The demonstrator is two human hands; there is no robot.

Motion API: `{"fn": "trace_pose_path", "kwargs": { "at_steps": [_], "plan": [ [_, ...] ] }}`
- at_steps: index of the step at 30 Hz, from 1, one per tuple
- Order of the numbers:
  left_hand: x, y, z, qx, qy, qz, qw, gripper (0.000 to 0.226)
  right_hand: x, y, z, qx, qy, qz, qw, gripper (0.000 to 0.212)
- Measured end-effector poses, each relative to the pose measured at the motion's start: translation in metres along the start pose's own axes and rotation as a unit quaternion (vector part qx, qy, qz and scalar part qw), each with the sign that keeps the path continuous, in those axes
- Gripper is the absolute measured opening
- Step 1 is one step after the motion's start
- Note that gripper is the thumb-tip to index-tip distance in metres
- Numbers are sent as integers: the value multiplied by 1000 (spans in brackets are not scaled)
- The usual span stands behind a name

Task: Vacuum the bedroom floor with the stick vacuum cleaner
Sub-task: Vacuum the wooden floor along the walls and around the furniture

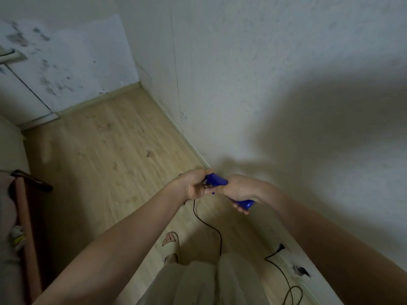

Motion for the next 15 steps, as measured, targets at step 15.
{"fn": "trace_pose_path", "kwargs": {
  "at_steps": [15],
  "plan": [
    [-12,15,44,-23,-5,18,1000,15,-6,-38,64,-83,57,-4,995,30]
  ]
}}
Point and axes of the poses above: each hand's wrist, its own z-axis towards the middle knuckle, its own y-axis out of the back of the hand, x = y × z, the point moved 2 cm from there along z, towards the middle knuckle, and after that the axes turned 13 degrees about -x, right-handed, at the moved point
